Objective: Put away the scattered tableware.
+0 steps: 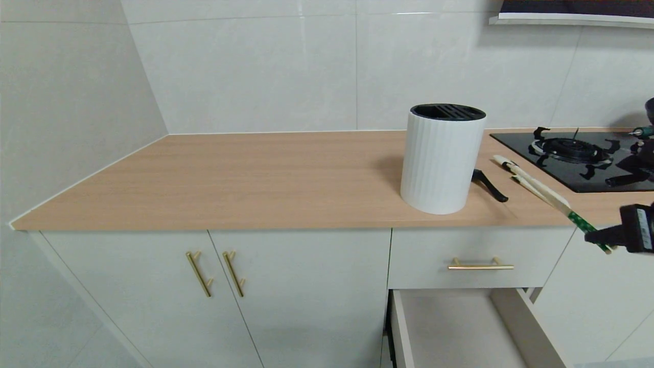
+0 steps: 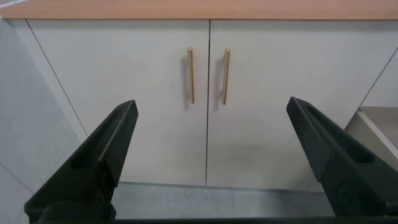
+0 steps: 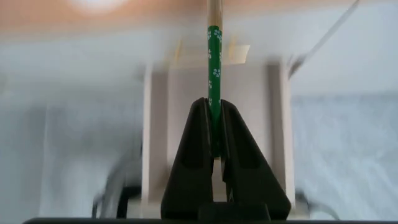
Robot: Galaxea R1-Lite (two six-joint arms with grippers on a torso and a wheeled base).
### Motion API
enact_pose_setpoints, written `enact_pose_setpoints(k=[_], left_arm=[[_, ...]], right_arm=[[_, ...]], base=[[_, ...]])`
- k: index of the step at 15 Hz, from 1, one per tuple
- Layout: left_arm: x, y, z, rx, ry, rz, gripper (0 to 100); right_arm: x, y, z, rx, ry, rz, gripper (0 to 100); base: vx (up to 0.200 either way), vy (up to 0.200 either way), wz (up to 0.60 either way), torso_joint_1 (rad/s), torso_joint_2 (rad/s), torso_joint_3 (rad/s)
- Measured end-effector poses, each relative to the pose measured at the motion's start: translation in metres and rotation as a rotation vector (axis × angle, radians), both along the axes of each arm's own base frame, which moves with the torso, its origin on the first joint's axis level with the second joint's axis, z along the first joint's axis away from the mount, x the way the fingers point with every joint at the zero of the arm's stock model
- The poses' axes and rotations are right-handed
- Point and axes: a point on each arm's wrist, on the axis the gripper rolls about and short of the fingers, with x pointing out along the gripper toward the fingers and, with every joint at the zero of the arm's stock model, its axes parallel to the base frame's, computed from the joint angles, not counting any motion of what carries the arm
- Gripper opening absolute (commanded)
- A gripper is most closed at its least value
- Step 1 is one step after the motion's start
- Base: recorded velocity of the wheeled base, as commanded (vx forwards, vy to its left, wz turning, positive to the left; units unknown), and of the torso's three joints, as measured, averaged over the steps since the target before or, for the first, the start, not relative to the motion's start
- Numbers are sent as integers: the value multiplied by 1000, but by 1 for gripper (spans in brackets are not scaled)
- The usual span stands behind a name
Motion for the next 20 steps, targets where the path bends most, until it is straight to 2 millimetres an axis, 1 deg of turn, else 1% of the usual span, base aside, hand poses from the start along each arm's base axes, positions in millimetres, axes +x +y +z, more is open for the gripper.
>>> enact_pose_setpoints(k=[1, 2, 3, 5, 7, 9, 16, 20], left_arm=[[0, 0, 0, 0, 0, 0, 100], [0, 0, 0, 0, 0, 0, 100], [0, 0, 0, 0, 0, 0, 100], [0, 0, 0, 0, 0, 0, 100], [0, 0, 0, 0, 0, 0, 100], [0, 0, 0, 0, 0, 0, 100], [0, 0, 0, 0, 0, 0, 100], [0, 0, 0, 0, -1, 0, 100]], right_arm=[[-18, -1, 0, 6, 40, 47, 0], [-30, -1, 0, 1, 55, 84, 0], [-37, -1, 0, -18, 61, 112, 0], [-50, -2, -7, -70, 147, 198, 0], [-51, -1, -12, -69, 202, 260, 0], [-42, 3, -20, -56, 259, 293, 0], [8, 15, -69, -52, 532, 339, 0], [23, 21, -86, -56, 598, 352, 0]], base=[[0, 0, 0, 0, 0, 0], [0, 0, 0, 0, 0, 0], [0, 0, 0, 0, 0, 0], [0, 0, 0, 0, 0, 0], [0, 0, 0, 0, 0, 0], [0, 0, 0, 0, 0, 0], [0, 0, 0, 0, 0, 0], [0, 0, 0, -38, 92, 59]])
